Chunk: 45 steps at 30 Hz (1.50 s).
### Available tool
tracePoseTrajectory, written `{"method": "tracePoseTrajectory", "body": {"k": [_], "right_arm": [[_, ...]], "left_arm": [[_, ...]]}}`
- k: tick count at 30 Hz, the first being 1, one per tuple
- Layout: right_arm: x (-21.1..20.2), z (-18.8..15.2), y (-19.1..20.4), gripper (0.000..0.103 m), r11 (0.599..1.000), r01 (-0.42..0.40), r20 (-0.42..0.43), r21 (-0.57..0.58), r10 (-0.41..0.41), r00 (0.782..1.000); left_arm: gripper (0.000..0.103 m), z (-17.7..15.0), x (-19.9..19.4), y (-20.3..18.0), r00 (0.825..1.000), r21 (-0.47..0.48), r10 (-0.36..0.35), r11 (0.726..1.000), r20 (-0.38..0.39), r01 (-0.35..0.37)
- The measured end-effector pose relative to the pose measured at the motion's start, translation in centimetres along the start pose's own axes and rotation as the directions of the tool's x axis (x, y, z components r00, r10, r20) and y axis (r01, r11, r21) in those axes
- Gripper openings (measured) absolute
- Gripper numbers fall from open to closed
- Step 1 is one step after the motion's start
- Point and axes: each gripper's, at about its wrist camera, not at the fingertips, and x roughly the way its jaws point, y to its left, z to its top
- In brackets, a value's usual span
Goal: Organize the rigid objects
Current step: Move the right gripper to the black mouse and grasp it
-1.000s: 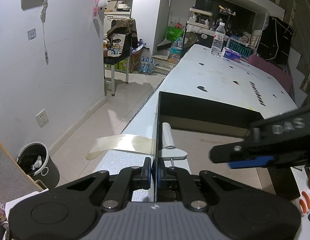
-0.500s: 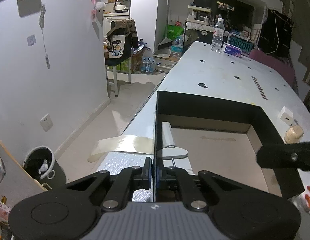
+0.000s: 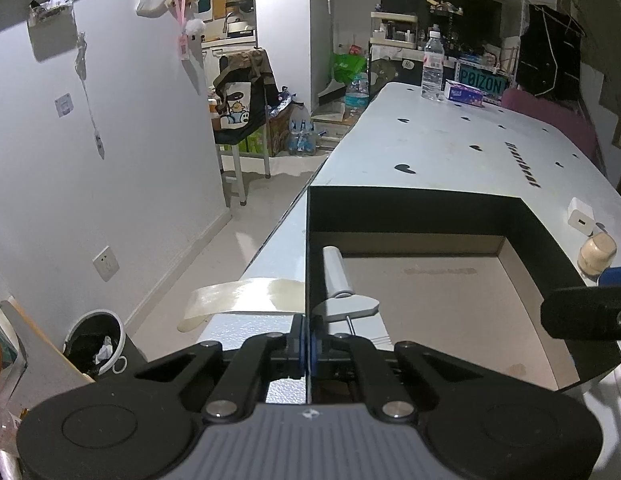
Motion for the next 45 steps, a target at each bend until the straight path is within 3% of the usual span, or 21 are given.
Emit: {"method": "tracePoseTrajectory", "body": {"k": [9,18,21,26,33,37,42,45], "right_arm": [[-1.8,0.0,-4.1,0.088,0.99,0.112,0.069,0.08,-0.118,0.991],[-4.1,-1.3,-12.5,0.088,0.919,0.285,0.078,0.272,-0.317,0.945],[-4.6,-2.0,-15.1,0.088,0.884,0.314,0.059,0.345,-0.355,0.933],[-4.6,-3.1,-18.2,0.09,0.826,0.407,0.017,0.391,-0.449,0.894],[-1.9,-4.9,-22.2,0.091,0.761,0.513,-0.14,0.397,-0.502,0.853],[-1.0,-5.1,-23.2,0.091,0.759,0.521,-0.164,0.39,-0.5,0.85],[-0.4,-5.0,-22.5,0.089,0.802,0.469,-0.135,0.37,-0.453,0.881],[0.1,-4.8,-22.3,0.085,0.819,0.459,-0.129,0.344,-0.443,0.887]], "left_arm": [[0.001,0.0,0.0,0.2,1.0,-0.003,-0.002,1.0,-0.001,0.002],[0.001,0.0,0.0,0.2,1.0,-0.002,-0.002,1.0,0.0,0.002],[0.001,0.0,0.0,0.2,1.0,-0.002,-0.002,1.0,-0.001,0.002],[0.001,0.0,0.0,0.2,1.0,-0.002,-0.002,1.0,-0.001,0.002],[0.001,0.0,0.0,0.3,1.0,-0.002,-0.002,1.0,0.001,0.002],[0.001,0.1,-0.1,0.2,1.0,-0.004,-0.002,1.0,0.004,0.002],[0.001,0.1,-0.1,0.2,1.0,-0.004,-0.002,1.0,0.005,0.002],[0.001,0.1,-0.1,0.2,1.0,-0.005,-0.002,1.0,0.006,0.002]]}}
